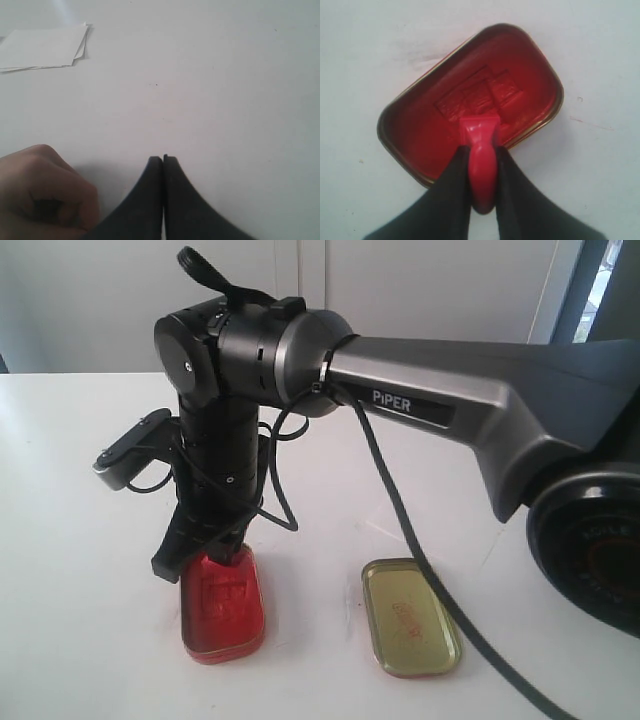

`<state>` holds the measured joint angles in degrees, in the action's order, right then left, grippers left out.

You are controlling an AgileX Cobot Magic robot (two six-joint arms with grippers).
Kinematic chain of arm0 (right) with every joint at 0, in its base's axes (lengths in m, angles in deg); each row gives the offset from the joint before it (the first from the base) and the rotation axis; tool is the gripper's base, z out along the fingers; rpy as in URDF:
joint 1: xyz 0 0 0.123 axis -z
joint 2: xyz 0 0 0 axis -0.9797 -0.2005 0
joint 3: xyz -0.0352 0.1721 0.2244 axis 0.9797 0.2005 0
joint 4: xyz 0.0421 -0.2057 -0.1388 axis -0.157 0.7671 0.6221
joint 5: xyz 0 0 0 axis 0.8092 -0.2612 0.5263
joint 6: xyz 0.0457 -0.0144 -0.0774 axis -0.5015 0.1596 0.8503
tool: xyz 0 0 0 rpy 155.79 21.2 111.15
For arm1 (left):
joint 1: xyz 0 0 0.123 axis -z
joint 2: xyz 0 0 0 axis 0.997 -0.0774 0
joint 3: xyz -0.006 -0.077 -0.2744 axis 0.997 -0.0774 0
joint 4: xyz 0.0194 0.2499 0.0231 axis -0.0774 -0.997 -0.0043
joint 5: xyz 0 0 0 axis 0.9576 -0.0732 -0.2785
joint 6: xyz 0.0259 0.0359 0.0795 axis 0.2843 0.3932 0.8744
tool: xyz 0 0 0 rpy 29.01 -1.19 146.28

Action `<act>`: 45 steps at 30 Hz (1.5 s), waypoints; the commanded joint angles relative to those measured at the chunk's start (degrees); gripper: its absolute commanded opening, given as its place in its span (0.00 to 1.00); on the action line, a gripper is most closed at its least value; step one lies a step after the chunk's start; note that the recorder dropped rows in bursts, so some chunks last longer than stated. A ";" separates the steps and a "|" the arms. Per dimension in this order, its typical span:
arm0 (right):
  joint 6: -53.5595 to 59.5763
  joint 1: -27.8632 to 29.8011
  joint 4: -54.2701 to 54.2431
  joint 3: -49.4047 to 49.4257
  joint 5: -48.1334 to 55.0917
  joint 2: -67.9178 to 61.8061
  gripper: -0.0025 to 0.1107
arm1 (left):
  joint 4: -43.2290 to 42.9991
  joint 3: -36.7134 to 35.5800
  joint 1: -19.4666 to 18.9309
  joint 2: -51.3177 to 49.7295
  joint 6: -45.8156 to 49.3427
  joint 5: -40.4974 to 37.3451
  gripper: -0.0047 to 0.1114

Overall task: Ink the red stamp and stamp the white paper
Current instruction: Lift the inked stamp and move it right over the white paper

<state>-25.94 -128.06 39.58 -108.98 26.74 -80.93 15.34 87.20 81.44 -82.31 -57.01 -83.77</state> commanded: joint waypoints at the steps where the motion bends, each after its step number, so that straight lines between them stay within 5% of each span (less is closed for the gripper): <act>1: -0.29 -0.01 -0.15 -0.26 0.11 0.38 0.02 | 0.10 -0.39 0.39 0.25 0.03 -0.57 0.04; 16: -2.98 4.31 -0.29 3.06 0.11 3.32 0.02 | 0.10 -0.39 0.39 0.25 0.03 -0.57 0.04; 45: 0.50 25.81 -0.26 26.91 -5.83 18.21 0.02 | 0.10 -0.39 0.39 0.25 0.03 -0.57 0.04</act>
<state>-26.44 -104.58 39.35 -83.17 22.01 -63.64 15.34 87.20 81.44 -82.31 -57.01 -83.77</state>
